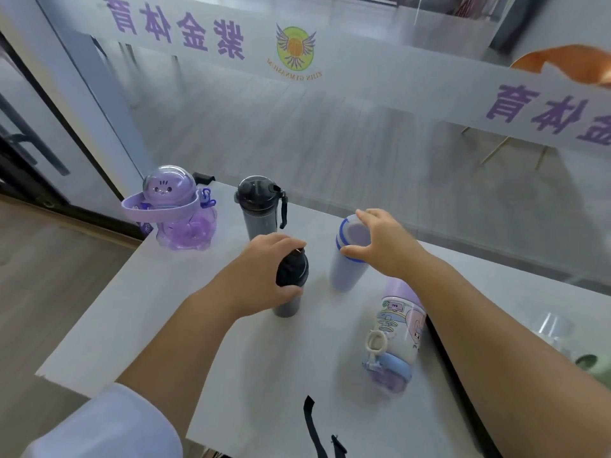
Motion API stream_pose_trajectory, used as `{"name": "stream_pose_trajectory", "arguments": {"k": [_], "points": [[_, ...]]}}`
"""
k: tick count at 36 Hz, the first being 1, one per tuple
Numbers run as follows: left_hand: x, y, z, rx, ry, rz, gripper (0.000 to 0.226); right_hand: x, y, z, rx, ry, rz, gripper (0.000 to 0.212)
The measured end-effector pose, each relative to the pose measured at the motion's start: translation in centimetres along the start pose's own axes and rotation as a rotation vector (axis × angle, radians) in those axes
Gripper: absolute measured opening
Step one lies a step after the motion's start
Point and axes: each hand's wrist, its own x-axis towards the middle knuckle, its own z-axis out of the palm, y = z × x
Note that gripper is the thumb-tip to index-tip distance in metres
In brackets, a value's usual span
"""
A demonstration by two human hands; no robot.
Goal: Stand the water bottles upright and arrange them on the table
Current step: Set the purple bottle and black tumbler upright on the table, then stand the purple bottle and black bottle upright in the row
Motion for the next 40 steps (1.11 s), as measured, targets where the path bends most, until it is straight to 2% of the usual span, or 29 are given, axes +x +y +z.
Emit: {"name": "stream_pose_trajectory", "arguments": {"k": [8,17,21,26,31,40], "points": [[0.0,0.4,0.6,0.022,0.051,-0.03,0.062,-0.1,0.3,0.2,-0.022,-0.006,-0.038,0.082],[-0.1,0.8,0.2,0.065,0.031,-0.052,0.066,-0.7,0.6,-0.2,-0.004,0.014,-0.043,0.084],[-0.6,1.3,-0.6,0.108,0.091,-0.026,0.057,-1.7,0.7,-1.2,0.052,0.11,-0.033,0.071],[-1.3,2.7,-1.9,0.094,0.175,0.102,0.036,-4.4,1.2,-2.3,0.114,0.243,0.028,0.051],[-2.0,5.0,-1.7,-0.072,0.011,0.121,0.028,-8.7,2.3,-2.0,0.153,0.332,0.158,0.04],[-2.1,6.6,3.4,0.041,-0.318,0.184,0.034,-17.2,5.2,1.5,0.164,0.3,0.413,0.03]]}}
